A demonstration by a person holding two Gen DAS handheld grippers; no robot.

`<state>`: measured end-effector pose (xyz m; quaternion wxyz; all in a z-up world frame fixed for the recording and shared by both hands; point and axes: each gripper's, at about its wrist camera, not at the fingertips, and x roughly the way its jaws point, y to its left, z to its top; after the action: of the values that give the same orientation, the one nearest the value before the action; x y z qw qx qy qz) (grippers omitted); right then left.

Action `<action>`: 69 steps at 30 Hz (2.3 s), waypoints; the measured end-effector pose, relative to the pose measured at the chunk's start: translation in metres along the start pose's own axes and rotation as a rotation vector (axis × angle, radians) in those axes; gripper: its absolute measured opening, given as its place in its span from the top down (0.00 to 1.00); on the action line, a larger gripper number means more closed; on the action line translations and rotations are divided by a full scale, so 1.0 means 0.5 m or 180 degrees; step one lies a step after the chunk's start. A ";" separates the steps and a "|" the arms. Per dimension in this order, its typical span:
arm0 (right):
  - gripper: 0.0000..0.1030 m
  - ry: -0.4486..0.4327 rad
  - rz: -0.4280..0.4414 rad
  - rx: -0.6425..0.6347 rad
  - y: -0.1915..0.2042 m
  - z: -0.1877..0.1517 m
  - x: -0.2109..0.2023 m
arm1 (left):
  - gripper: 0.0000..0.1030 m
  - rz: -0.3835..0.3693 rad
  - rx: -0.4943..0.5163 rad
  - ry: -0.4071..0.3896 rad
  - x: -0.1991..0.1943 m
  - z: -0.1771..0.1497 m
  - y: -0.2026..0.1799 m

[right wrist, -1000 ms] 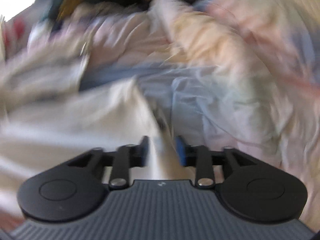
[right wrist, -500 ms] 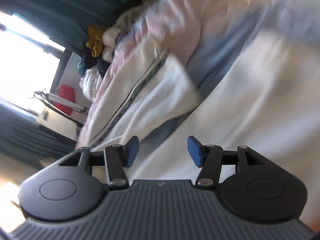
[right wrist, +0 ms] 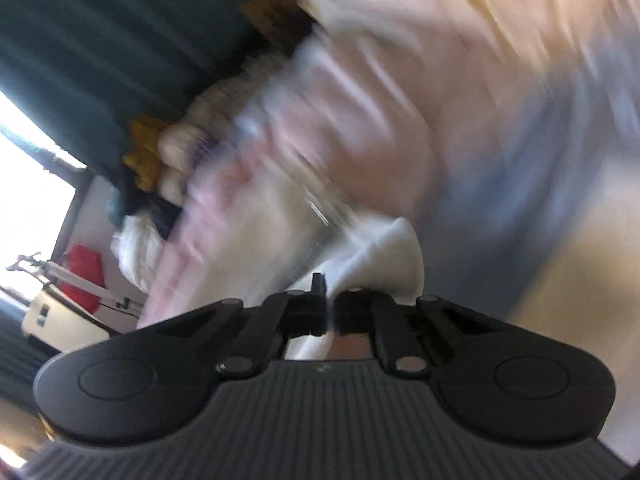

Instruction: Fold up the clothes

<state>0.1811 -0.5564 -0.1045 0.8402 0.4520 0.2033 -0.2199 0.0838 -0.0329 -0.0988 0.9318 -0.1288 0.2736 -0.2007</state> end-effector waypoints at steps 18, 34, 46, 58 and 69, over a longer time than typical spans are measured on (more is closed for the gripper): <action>0.93 -0.0016 -0.0629 -0.0115 -0.227 0.018 -0.042 | 0.17 0.0055 0.0006 0.0053 0.000 0.006 -0.011; 0.67 -0.0321 -0.0824 0.0470 -0.203 -0.112 -0.302 | 0.17 0.0026 -0.0111 0.0081 -0.040 0.007 -0.011; 0.46 -0.0534 -0.1301 0.1400 -0.333 -0.177 -0.379 | 0.17 0.0216 -0.0561 0.0257 -0.149 0.007 0.037; 0.50 -0.0509 -0.1089 0.1446 -0.400 -0.167 -0.314 | 0.13 0.0983 -0.1993 0.0461 -0.375 0.086 0.251; 0.91 -0.0908 -0.1001 0.1159 -0.371 -0.146 -0.344 | 0.15 0.1010 -0.3014 0.0654 -0.329 0.011 0.433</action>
<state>-0.0730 -0.5544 -0.1731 0.7208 0.5229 0.1079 -0.4420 0.0261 0.2328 -0.0944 0.7585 -0.4735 0.4410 0.0776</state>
